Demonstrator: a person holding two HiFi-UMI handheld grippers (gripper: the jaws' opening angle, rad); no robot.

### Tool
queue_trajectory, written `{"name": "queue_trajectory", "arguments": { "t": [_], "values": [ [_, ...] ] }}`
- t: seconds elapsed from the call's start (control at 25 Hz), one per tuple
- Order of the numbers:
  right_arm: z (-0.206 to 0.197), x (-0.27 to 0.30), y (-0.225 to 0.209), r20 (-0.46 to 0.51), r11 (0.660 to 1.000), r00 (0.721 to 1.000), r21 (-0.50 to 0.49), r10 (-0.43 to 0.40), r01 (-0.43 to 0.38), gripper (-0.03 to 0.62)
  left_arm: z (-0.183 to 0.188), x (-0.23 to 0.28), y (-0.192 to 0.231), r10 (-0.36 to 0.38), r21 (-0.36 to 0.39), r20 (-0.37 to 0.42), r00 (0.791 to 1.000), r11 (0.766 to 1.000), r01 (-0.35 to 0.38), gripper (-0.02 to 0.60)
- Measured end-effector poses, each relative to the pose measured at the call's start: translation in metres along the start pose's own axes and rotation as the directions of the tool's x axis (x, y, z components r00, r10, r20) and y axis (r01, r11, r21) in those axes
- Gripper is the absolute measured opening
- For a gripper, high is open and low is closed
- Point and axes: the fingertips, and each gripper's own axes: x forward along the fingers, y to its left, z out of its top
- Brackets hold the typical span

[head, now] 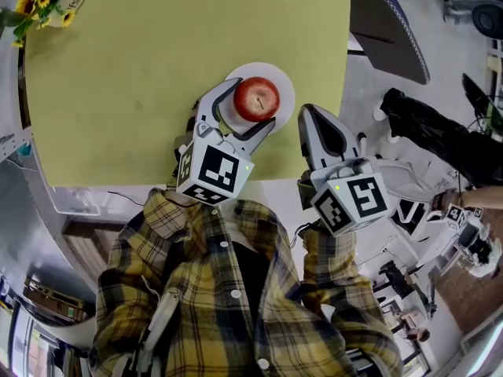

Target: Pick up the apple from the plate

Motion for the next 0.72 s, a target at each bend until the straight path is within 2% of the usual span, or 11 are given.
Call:
{"name": "queue_trajectory", "arguments": {
  "t": [0.72],
  "values": [
    [0.069, 0.009, 0.060, 0.055, 0.985, 0.991, -0.134, 0.118, -0.110, -0.003, 0.064, -0.077, 0.033, 0.087, -0.059, 0.074, 0.993, 0.995, -0.083, 0.388]
  ]
}}
